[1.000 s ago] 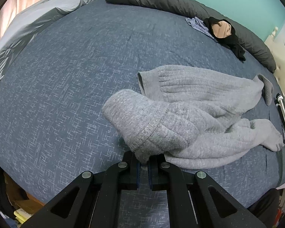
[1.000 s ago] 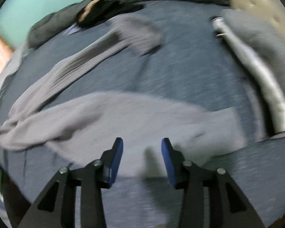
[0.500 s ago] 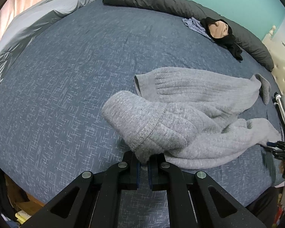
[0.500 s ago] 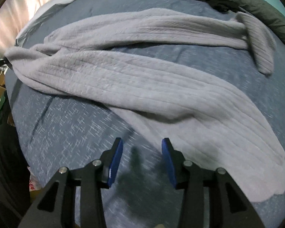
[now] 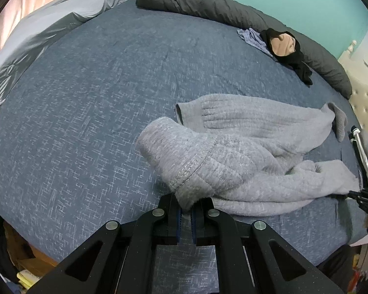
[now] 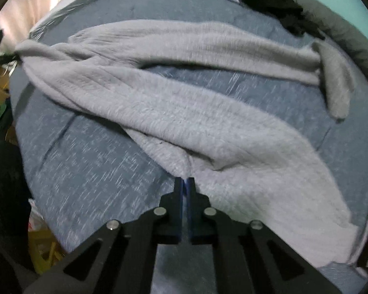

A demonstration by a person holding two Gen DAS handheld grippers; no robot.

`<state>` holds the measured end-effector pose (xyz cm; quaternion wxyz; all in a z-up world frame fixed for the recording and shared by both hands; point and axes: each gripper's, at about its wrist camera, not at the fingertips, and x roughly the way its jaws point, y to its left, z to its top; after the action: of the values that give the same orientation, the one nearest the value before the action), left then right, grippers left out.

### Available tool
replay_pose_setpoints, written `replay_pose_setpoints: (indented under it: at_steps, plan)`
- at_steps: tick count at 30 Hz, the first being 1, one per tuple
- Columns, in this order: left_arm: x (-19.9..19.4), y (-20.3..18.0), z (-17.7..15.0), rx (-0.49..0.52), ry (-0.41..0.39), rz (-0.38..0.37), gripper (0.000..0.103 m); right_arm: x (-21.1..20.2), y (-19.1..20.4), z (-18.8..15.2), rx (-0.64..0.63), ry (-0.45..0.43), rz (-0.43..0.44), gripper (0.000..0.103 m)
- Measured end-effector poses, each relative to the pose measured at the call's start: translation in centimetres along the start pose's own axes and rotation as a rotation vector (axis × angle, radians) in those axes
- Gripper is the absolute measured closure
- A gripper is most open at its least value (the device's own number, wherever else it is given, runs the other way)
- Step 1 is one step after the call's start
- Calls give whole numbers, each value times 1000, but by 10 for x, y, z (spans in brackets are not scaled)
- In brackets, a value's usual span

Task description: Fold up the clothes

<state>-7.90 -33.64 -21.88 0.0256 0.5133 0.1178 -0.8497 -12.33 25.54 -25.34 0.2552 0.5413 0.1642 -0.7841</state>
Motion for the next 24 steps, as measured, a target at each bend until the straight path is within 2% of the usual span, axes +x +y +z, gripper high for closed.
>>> replay_pose_setpoints:
  at_steps: [6,10,15,18,20,22,24]
  plan:
    - [-15,6,1,-28,-4,-15,98,-37,7,-16,-44,-5,-9,101]
    - [-25,10,1,-28,-6,-20,98,-38,13,-35,-70,29,37,101]
    - [-11,14,-14,-15,54,-22,97,-13,30,-53,-91,82,75,101]
    - [4,24,-31,-48,108,-33,95,5,40,-62,-98,123,94,101]
    - [10,34,-43,-67,138,-42,92,14,44,-67,-89,156,169,101]
    - [9,42,-50,-87,139,-39,82,17,50,-70,-114,175,185,101]
    - [3,50,-54,-100,130,-38,76,14,48,-67,-117,160,165,101]
